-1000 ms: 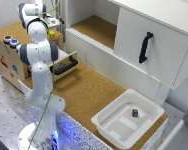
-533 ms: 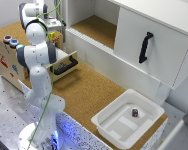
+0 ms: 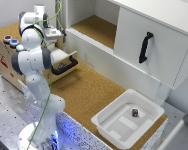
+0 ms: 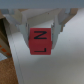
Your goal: Place the pink object in the drawer
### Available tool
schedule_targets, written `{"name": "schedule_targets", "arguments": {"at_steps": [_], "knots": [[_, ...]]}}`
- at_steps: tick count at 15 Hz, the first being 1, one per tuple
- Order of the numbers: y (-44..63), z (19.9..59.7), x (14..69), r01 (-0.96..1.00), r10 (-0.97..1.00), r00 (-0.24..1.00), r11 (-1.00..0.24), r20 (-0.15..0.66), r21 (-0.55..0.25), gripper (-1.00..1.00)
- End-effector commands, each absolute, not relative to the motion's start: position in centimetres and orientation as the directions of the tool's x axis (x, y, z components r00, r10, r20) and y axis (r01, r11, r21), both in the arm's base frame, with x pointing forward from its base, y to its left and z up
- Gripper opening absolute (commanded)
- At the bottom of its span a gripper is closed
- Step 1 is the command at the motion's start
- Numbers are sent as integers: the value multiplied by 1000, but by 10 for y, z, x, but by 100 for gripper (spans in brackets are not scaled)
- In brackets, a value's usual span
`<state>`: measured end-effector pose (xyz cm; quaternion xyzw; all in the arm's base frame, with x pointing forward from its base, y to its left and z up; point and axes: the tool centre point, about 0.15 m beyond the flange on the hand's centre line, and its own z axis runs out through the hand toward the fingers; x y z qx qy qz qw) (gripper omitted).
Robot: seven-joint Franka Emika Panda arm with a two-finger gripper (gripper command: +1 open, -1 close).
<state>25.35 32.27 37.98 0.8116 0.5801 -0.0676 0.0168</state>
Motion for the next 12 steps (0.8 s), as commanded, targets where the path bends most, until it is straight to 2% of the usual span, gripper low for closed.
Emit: {"name": "schedule_targets", "arguments": {"at_steps": [1,6,12], "knots": [[327,353,252,973,973,229,-229,6,-26,-100],[342,333,255,992,992,121,-120,34,-43,-100],[339,317,272,994,995,101,-99,24,-51,-100]]}}
